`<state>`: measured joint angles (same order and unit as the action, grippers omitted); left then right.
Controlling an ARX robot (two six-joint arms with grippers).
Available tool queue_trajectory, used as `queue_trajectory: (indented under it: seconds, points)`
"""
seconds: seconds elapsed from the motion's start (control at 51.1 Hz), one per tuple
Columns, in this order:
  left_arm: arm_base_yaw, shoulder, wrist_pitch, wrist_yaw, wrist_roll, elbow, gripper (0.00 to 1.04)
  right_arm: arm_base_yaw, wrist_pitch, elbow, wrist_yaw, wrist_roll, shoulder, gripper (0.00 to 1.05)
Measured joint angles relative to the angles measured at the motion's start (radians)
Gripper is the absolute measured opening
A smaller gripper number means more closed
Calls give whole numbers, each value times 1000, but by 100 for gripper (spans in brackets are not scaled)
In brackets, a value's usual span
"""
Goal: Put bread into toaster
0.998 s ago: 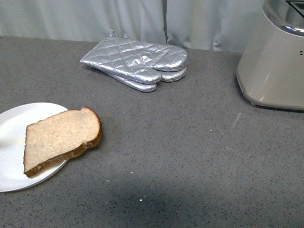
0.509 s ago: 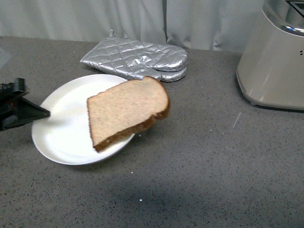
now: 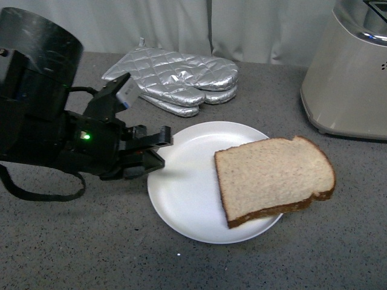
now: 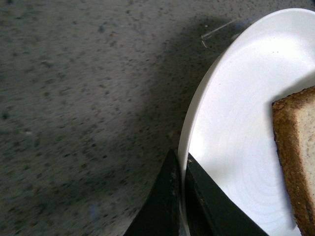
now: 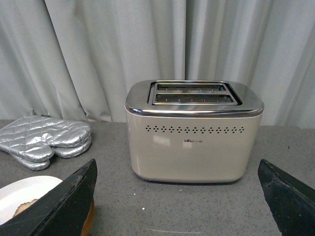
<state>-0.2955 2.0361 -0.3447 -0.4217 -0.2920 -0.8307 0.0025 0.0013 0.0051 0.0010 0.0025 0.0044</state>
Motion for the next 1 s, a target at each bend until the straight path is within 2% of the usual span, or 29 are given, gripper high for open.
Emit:
queue_trajectory:
  seconds: [0.665,0.959,0.998]
  points:
    - [-254,153,-7,41,-122,-198,4,0,0,0,0,0,0,95]
    - [-270,192,5,93,-157,-245,4,0,0,0,0,0,0,95]
    - [-269,194,7,95,-163,-248,11,0,0,0,0,0,0,95]
